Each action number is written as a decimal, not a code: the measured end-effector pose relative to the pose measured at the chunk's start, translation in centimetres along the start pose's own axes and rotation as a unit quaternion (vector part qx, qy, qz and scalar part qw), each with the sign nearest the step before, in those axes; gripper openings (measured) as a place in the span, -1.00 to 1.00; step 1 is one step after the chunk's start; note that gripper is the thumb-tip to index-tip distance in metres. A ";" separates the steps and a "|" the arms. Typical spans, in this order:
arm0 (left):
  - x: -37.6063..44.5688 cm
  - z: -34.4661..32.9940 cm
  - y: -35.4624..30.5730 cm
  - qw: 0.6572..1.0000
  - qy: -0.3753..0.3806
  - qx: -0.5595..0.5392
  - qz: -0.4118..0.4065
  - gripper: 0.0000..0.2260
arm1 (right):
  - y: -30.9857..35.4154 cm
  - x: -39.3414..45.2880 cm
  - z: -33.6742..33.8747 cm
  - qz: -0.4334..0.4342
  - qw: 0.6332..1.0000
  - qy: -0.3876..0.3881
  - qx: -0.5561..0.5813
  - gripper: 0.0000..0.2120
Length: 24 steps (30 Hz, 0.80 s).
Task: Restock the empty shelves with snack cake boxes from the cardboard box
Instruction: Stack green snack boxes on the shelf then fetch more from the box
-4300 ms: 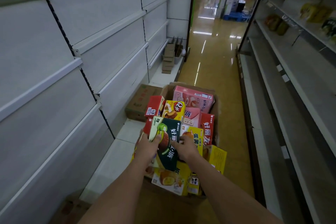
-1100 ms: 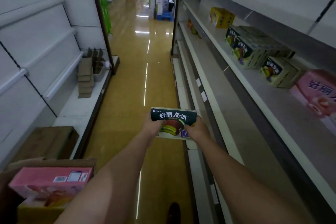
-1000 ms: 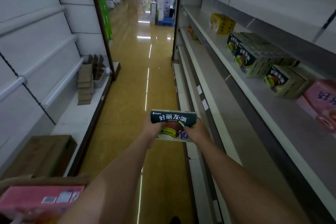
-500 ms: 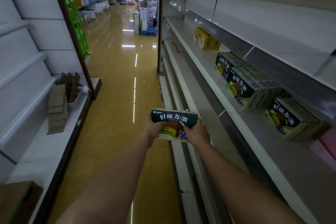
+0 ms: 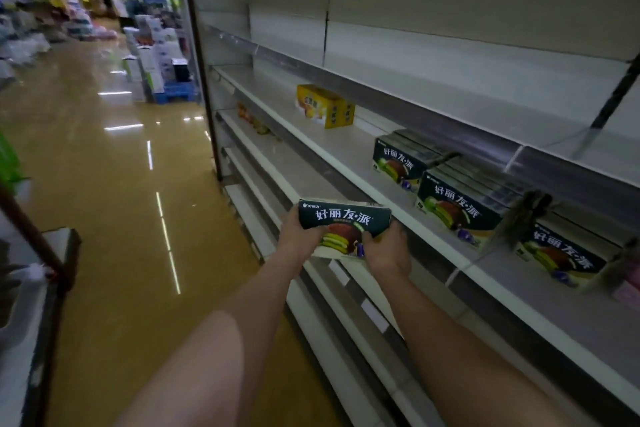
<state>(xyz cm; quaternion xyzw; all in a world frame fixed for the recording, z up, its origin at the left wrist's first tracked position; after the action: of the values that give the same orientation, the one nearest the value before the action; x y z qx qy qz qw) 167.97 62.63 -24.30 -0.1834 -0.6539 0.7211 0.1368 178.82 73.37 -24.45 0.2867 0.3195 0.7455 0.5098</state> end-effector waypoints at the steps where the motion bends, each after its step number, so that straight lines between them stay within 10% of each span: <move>1: 1.1 0.4 -0.2 1.000 0.009 0.000 -0.003 -0.47 | 0.6 0.2 -0.7 -0.005 1.000 -0.013 0.001 -0.47; 24: 20.0 -8.2 -3.6 0.966 0.226 0.102 -0.074 -0.37 | 4.4 13.0 -5.1 -0.116 0.963 -0.241 -0.030 -0.45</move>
<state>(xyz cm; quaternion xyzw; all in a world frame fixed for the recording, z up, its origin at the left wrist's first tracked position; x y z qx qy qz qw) 153.52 79.07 -23.12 -0.2778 -0.5408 0.7119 0.3516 168.33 83.48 -22.95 0.4034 0.1960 0.5990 0.6633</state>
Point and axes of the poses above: each hand's wrist, its own x-axis towards the middle knuckle, its own z-axis out of the back of the hand, y = z × x, the point moved 1 cm from there along x, towards the middle knuckle, and after that the axes turned 8 degrees about -y, right-handed, at the moved point
